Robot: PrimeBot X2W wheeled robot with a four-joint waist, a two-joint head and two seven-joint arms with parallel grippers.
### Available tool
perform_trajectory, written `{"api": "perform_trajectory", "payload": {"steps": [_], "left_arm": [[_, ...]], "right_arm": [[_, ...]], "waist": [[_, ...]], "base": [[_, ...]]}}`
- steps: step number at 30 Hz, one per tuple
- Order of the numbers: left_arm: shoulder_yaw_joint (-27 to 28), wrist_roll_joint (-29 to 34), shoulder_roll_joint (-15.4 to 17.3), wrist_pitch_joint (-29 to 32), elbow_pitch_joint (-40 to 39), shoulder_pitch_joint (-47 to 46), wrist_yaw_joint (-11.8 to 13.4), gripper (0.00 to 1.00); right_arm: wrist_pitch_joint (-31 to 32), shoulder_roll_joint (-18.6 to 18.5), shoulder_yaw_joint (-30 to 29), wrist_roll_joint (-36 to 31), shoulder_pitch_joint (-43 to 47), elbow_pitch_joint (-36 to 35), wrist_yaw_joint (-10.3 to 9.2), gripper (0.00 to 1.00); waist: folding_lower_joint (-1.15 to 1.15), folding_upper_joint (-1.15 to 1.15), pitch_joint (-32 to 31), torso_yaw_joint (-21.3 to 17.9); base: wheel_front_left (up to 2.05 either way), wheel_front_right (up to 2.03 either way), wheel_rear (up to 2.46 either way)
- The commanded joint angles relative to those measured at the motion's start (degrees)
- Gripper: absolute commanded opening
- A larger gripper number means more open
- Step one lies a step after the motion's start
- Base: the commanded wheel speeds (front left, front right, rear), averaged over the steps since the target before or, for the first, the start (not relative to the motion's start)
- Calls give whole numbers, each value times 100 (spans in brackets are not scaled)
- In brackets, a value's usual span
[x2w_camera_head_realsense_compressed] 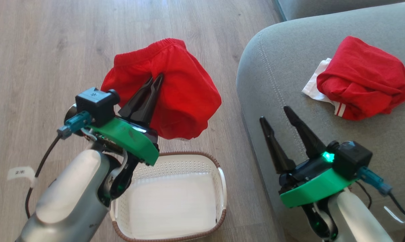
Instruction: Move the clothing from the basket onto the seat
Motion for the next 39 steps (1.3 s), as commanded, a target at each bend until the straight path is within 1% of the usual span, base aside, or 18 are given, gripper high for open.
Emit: {"api": "perform_trajectory", "payload": {"steps": [1,6,12,18,25,33,39], "left_arm": [[306,-22,200,8,-237,-160,55,0],[270,-54,176,52,-259,-160,65,0],[232,-89,141,85,-204,-154,85,0],[152,-91,75,105,-195,-193,72,0],[27,-82,-19,119,-189,-237,26,0],[-282,-55,-239,169,-116,-262,-97,0],[-477,-36,-409,194,-59,-311,-166,0]], "right_arm": [[-28,-54,134,-5,-128,-185,-1,100],[-28,-99,491,15,-240,-255,-1,100],[-28,-68,1288,-85,-596,-294,-1,100],[-28,-10,1805,-93,-959,76,-1,100],[-28,120,1929,-271,-1275,596,-1,100],[-28,294,2083,-355,-1657,1394,-1,100],[-28,383,2077,-358,-1916,1900,-1,100]], "waist": [[0,0,0,5],[0,0,-17,44],[0,0,-55,88],[0,0,-74,217],[0,0,-83,404],[0,0,-105,690],[0,0,-95,887]], "base": [[0,0,0],[0,0,0],[0,0,0],[0,0,0],[0,0,0],[0,0,0],[0,0,0]]}}
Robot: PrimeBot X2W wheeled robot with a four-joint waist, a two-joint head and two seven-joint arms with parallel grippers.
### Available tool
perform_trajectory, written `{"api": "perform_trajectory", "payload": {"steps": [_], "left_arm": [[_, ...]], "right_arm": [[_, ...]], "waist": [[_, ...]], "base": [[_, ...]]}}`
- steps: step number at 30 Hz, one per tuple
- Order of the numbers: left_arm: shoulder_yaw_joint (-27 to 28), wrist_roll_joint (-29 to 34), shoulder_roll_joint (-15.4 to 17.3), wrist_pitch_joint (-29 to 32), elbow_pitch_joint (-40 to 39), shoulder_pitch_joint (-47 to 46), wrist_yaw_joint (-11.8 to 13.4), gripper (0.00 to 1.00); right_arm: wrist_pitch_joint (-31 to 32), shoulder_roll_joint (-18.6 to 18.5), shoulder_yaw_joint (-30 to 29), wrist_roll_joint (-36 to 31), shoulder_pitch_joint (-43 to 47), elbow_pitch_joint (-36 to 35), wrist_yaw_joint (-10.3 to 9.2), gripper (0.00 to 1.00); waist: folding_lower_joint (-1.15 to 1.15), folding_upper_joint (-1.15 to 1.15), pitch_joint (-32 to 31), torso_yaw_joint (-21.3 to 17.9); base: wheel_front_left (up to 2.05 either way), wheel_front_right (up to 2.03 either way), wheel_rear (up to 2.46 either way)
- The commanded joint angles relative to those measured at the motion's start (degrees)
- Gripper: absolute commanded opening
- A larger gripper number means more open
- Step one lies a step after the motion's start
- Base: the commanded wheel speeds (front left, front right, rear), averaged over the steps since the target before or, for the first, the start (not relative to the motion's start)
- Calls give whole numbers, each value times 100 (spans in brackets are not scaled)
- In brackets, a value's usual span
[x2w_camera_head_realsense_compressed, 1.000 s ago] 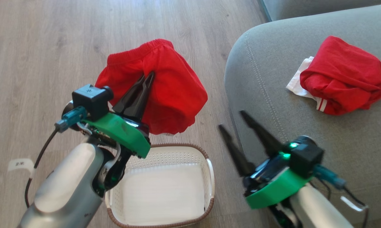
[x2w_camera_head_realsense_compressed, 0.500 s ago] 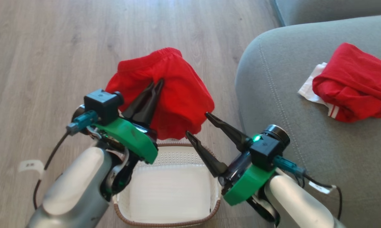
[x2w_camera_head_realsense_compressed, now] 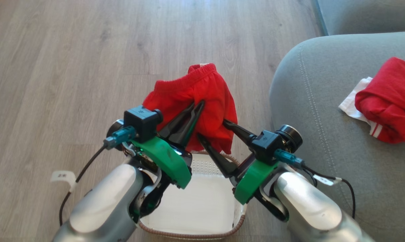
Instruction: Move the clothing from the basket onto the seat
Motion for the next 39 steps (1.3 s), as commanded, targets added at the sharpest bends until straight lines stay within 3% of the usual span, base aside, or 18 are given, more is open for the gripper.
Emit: {"api": "perform_trajectory", "payload": {"steps": [1,5,6,7,8,24,25,26,39], "left_arm": [[197,14,29,-10,-160,-402,-27,0],[138,-1,-34,-10,-136,-413,-47,0],[128,-5,-43,-11,-131,-414,-50,0],[119,-8,-50,-12,-126,-414,-53,0],[113,-13,-55,-13,-120,-413,-54,0],[134,-76,11,-87,-62,-353,-18,3],[150,-94,3,-131,-76,-335,-10,76],[149,-96,3,-139,-78,-327,-4,100],[3,-69,104,-134,-135,-155,-3,100]], "right_arm": [[-29,159,28,-50,-243,-36,-1,100],[-29,214,-6,-46,-388,246,-1,100],[-29,228,-14,-36,-420,291,-1,88],[-29,241,-25,-22,-445,331,-1,47],[-29,253,-35,-2,-463,370,-1,0],[-29,305,-561,162,-434,225,-1,0],[-29,289,-683,187,-386,136,-1,0],[-29,279,-753,202,-361,89,-1,0],[-29,6,-1699,320,74,-501,-1,0]], "waist": [[0,0,2,49],[0,0,6,116],[0,0,6,126],[0,0,6,134],[0,0,5,139],[0,0,38,5],[0,0,39,-26],[0,0,37,-42],[0,0,2,-386]], "base": [[0,0,0],[0,0,0],[0,0,0],[0,0,0],[0,0,0],[0,0,0],[0,0,0],[0,0,0],[0,0,0]]}}
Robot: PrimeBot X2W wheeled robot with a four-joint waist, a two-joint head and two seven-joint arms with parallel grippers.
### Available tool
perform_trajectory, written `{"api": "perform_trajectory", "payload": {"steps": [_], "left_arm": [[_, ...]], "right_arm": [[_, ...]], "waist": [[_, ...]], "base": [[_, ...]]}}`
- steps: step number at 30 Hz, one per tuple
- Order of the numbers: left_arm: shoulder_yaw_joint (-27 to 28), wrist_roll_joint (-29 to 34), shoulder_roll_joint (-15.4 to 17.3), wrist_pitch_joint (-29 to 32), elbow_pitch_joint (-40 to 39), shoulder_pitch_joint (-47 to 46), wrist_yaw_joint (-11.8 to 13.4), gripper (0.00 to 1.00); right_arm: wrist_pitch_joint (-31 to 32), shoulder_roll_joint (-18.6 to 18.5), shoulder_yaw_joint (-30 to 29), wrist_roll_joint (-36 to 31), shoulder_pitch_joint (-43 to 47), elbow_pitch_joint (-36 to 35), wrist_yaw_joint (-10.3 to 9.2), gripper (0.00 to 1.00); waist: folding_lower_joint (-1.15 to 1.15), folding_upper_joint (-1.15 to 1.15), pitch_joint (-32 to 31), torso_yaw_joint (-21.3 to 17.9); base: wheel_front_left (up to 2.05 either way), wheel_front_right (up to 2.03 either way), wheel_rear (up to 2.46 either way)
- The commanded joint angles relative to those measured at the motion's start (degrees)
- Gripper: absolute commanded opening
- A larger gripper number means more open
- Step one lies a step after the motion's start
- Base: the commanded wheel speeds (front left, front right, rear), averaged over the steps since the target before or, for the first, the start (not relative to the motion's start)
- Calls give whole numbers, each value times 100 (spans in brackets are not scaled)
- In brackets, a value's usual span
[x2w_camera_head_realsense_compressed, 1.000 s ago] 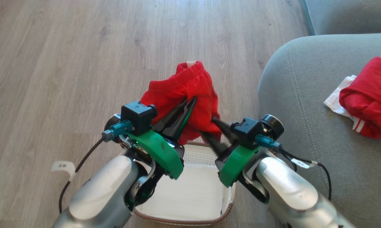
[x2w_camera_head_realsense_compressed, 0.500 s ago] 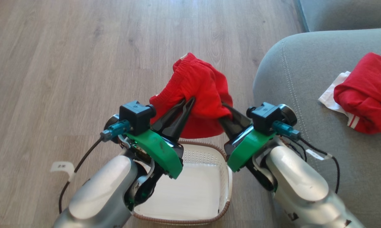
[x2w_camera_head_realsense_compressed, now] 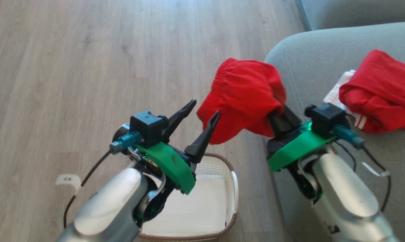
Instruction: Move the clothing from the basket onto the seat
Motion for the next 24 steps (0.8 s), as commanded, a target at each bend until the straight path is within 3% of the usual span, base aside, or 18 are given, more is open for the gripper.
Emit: {"api": "perform_trajectory", "payload": {"steps": [1,13,24], "left_arm": [[192,-5,143,-35,-186,-155,5,100],[93,120,257,-117,-200,-109,19,100],[83,217,375,-127,-239,-247,23,100]], "right_arm": [[-30,-27,-49,50,-66,-297,-1,0],[-30,-304,-624,194,354,-1075,-1,0],[-30,-338,-1017,126,573,-1546,-1,0]], "waist": [[0,0,3,-98],[0,0,102,-909],[0,0,364,-1779]], "base": [[0,0,0],[0,0,0],[0,0,0]]}}
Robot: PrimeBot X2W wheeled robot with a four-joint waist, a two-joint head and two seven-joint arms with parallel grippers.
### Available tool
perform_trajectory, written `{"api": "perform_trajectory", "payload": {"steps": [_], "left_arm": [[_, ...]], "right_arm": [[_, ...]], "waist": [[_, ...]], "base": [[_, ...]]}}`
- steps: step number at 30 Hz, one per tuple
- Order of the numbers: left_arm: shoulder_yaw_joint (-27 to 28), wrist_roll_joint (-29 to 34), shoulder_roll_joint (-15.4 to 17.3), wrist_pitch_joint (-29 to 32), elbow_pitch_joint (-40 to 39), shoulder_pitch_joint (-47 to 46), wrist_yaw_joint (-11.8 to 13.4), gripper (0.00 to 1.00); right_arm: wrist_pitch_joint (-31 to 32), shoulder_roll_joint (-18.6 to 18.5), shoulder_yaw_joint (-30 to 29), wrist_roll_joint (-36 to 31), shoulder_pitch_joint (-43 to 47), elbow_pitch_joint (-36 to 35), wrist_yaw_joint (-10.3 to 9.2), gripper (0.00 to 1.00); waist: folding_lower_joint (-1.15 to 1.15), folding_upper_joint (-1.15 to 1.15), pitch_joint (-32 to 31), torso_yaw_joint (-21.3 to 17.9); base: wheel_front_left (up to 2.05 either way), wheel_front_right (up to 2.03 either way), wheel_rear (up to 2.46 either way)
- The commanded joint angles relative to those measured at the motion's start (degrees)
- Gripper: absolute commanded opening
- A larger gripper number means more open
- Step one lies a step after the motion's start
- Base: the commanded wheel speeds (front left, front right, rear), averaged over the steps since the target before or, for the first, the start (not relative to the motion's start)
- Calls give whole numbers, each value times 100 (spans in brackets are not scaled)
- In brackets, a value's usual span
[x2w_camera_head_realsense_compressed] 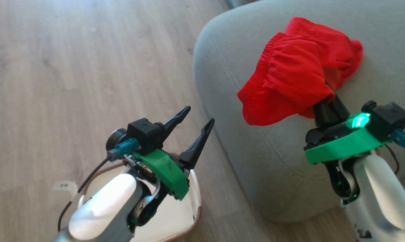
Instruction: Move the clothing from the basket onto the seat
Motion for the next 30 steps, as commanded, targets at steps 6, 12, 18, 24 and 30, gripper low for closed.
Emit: {"api": "perform_trajectory", "payload": {"steps": [6,12,18,24,30], "left_arm": [[206,97,185,-48,-209,-412,-6,100],[173,149,214,-63,-232,-459,-12,100],[169,182,222,-58,-247,-546,10,100],[144,173,237,-67,-223,-564,-10,100],[124,164,223,-46,-239,-637,-24,100]], "right_arm": [[-30,74,-16,-28,23,-484,-1,0],[-30,137,-87,-60,92,-652,-1,0],[-30,172,-156,-69,128,-783,-1,0],[-30,180,-236,-77,114,-840,-1,0],[-5,35,-309,-29,-182,-733,-1,0]], "waist": [[0,0,216,-585],[0,0,305,-843],[0,0,433,-1007],[0,0,493,-1037],[0,0,613,-983]], "base": [[0,0,0],[0,0,0],[0,0,0],[0,0,0],[0,0,0]]}}
